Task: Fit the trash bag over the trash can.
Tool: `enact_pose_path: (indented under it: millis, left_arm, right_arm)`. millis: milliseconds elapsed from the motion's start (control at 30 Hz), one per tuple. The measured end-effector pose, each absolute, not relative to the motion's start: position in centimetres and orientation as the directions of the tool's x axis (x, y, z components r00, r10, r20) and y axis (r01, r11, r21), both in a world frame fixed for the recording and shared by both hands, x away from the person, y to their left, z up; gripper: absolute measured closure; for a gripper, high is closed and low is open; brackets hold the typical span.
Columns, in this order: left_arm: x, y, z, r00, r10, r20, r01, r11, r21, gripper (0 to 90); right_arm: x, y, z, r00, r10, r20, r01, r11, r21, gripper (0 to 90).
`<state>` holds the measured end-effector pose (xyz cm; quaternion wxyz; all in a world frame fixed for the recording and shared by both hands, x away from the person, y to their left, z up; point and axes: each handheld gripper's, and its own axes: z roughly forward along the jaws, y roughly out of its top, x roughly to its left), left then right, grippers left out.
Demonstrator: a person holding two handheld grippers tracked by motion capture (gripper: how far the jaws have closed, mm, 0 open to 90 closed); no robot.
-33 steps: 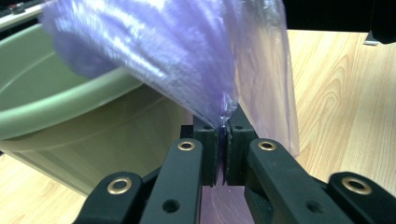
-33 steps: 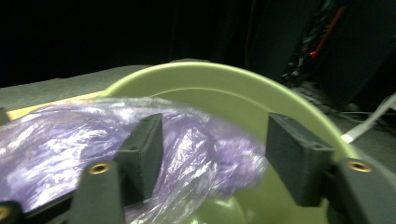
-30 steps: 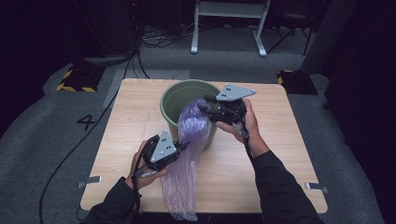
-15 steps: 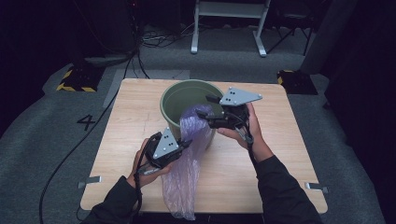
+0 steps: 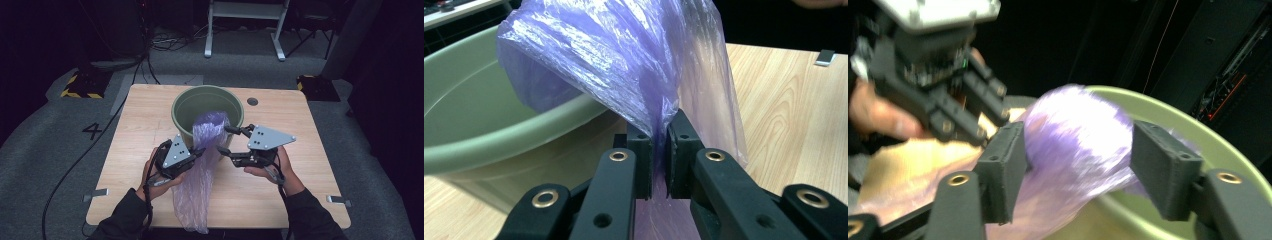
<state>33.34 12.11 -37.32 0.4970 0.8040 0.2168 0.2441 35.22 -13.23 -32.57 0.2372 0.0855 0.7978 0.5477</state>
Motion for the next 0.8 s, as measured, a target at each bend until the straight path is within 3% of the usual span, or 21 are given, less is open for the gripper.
enact_pose_path:
  millis: [233,333,467,667,700,767,800]
  left_arm:
    - [33.4,11.7,-37.3,0.796,0.581,0.172,0.102,-0.408,0.907,81.4]
    - [33.4,12.0,-37.3,0.798,0.580,0.161,0.103,-0.395,0.913,80.5]
    - [33.3,12.3,-37.4,0.792,0.588,0.161,0.098,-0.383,0.919,77.9]
    - [33.4,12.6,-37.5,0.794,0.586,0.163,0.098,-0.387,0.917,82.2]
    - [33.4,12.6,-37.5,0.795,0.585,0.160,0.099,-0.386,0.917,83.6]
    - [33.5,12.5,-37.6,0.795,0.585,0.160,0.099,-0.386,0.917,85.6]
    - [33.5,12.5,-37.7,0.796,0.584,0.159,0.099,-0.385,0.918,86.1]
  right_arm:
    - [35.3,-12.1,-33.9,-0.849,0.384,-0.364,-0.170,0.454,0.875,80.1]
    - [35.4,-11.9,-34.0,-0.850,0.384,-0.360,-0.172,0.443,0.880,87.4]
    - [35.7,-11.8,-34.0,-0.835,0.421,-0.355,-0.172,0.412,0.895,90.0]
    - [36.2,-11.8,-33.9,-0.823,0.453,-0.342,-0.155,0.399,0.904,88.2]
    - [36.2,-11.9,-34.0,-0.823,0.460,-0.333,-0.146,0.396,0.907,79.6]
    - [36.4,-12.1,-34.1,-0.822,0.479,-0.307,-0.123,0.378,0.918,54.2]
    - [36.4,-12.2,-34.2,-0.825,0.483,-0.294,-0.110,0.373,0.921,47.4]
